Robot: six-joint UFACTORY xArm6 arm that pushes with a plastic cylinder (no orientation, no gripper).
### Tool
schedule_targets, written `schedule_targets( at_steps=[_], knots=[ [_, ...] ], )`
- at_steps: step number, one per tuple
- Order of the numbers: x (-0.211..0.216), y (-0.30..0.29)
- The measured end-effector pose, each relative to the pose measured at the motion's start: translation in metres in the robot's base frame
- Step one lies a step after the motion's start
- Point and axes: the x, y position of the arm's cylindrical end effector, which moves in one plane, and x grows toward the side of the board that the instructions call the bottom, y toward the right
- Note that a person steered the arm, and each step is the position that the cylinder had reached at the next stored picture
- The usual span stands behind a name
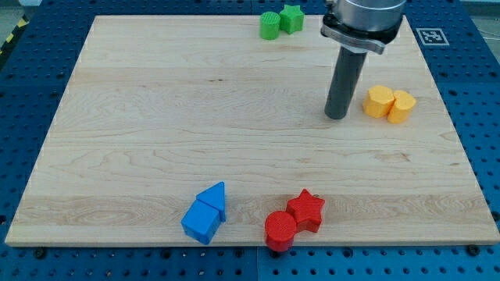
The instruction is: Place your hand at right side of the red blocks
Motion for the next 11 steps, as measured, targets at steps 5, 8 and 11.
schedule_targets(
  at_steps=[5,8,11],
  knots=[
    [0.081,0.030],
    [0.143,0.030],
    [0.184,0.012]
  ],
)
